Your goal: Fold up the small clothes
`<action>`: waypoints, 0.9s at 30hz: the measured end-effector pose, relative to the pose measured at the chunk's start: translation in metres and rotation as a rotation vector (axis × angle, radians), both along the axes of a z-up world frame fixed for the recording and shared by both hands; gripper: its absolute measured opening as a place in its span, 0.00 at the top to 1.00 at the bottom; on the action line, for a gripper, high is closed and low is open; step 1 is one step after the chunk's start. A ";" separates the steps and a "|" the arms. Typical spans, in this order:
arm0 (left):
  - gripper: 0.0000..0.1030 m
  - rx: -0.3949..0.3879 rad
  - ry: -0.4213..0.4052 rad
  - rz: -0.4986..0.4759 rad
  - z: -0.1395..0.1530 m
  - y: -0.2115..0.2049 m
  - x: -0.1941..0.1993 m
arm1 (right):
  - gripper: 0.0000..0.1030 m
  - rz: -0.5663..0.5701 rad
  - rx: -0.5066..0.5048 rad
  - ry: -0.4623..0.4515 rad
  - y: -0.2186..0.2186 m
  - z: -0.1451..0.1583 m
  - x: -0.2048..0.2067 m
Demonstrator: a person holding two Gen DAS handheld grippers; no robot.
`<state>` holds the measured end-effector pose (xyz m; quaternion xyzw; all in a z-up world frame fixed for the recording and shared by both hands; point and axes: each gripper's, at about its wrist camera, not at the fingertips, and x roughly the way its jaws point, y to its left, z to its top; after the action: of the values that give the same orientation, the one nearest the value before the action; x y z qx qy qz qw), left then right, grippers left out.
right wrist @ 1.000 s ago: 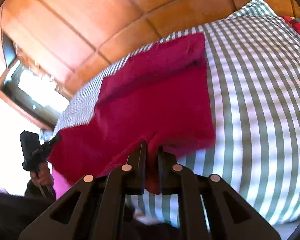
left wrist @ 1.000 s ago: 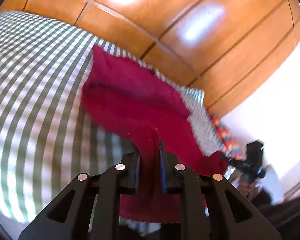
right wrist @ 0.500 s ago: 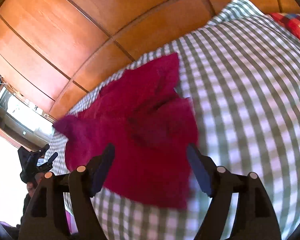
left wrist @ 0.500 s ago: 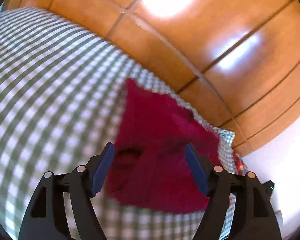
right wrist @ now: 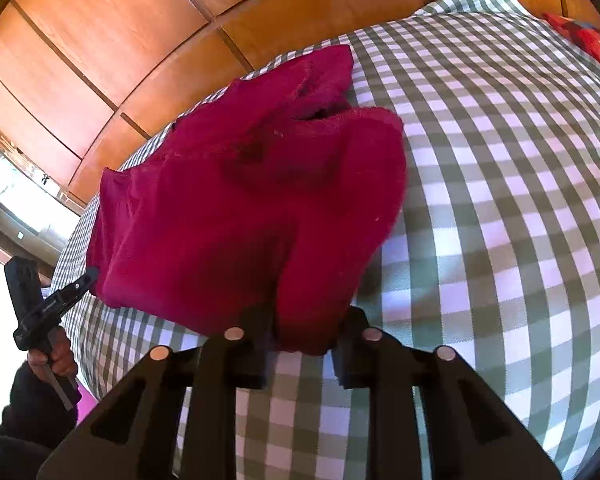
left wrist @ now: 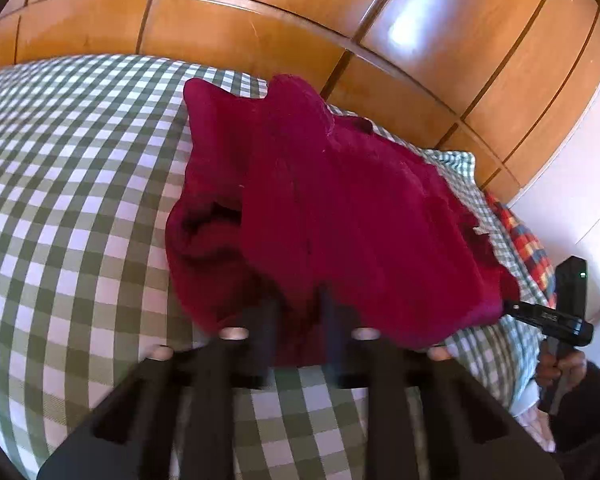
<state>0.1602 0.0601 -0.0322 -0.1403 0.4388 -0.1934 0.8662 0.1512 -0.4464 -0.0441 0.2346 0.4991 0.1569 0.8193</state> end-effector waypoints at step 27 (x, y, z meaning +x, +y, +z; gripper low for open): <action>0.27 -0.208 0.028 0.028 0.040 0.037 -0.048 | 0.63 0.026 -0.059 0.031 -0.038 0.008 -0.025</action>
<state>0.1124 0.0967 0.0077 -0.2386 0.4265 -0.2237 0.8433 0.1259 -0.4848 -0.0363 0.2061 0.5194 0.1491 0.8158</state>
